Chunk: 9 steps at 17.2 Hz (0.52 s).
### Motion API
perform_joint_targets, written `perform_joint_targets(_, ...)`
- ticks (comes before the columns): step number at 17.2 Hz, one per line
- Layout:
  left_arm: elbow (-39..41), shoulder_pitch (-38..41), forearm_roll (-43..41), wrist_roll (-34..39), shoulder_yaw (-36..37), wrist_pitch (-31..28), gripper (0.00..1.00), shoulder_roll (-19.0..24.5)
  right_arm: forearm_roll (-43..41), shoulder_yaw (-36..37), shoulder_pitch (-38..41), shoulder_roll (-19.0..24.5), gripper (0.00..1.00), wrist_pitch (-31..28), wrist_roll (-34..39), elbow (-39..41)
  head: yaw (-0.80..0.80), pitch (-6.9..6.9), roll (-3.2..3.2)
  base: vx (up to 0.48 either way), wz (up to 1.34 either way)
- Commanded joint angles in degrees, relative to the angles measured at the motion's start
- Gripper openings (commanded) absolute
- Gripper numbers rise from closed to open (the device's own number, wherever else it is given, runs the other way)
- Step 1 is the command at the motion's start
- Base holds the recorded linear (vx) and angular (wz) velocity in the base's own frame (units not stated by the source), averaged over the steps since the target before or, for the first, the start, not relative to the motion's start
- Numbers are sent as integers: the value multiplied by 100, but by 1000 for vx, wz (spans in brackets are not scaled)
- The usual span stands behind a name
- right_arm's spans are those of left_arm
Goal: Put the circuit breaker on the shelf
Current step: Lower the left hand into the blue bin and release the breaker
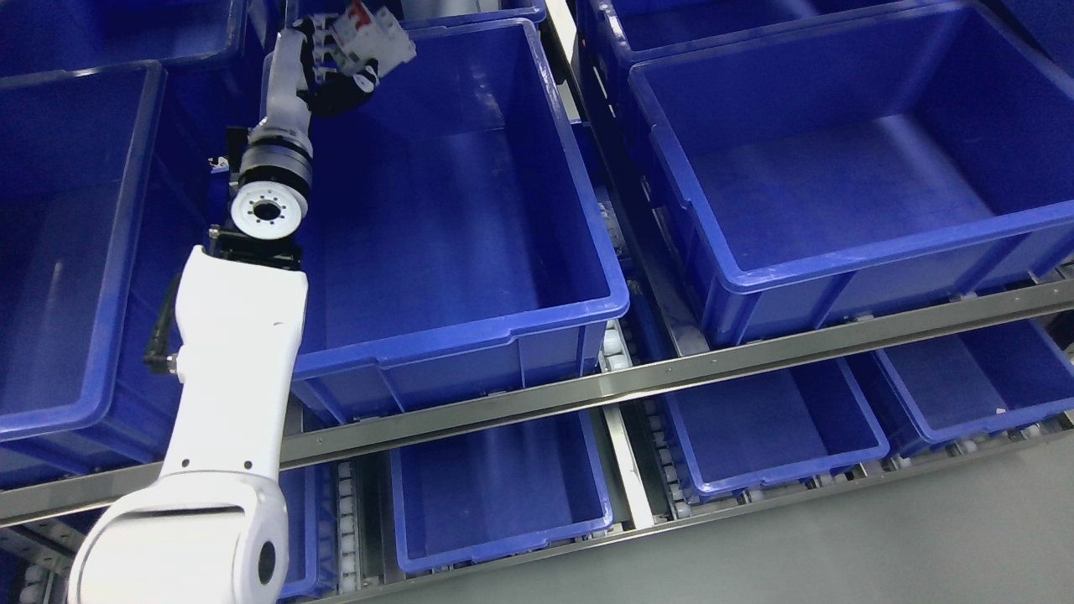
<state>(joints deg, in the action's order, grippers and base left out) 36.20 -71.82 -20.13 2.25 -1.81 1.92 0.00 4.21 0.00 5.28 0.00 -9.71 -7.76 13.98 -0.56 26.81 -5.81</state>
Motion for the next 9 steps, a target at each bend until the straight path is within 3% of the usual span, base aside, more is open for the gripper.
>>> perform_joint_targets(1,-2099,-306,-53,74,743,-209,14,123,1,-114,0,-100,100,514,2,0,0,0,0,0,0)
perform_joint_targets(5,-2108,-447,-44,74,1007,-219,19,100,1,-114,0,-100,100,514,-6,0,0,0,0,-1,6)
perform_joint_targets(9,-2099,-552,-53,74,1157,-210,35,105,1,-114,0,-100,100,522,-6,0,0,0,0,0,0)
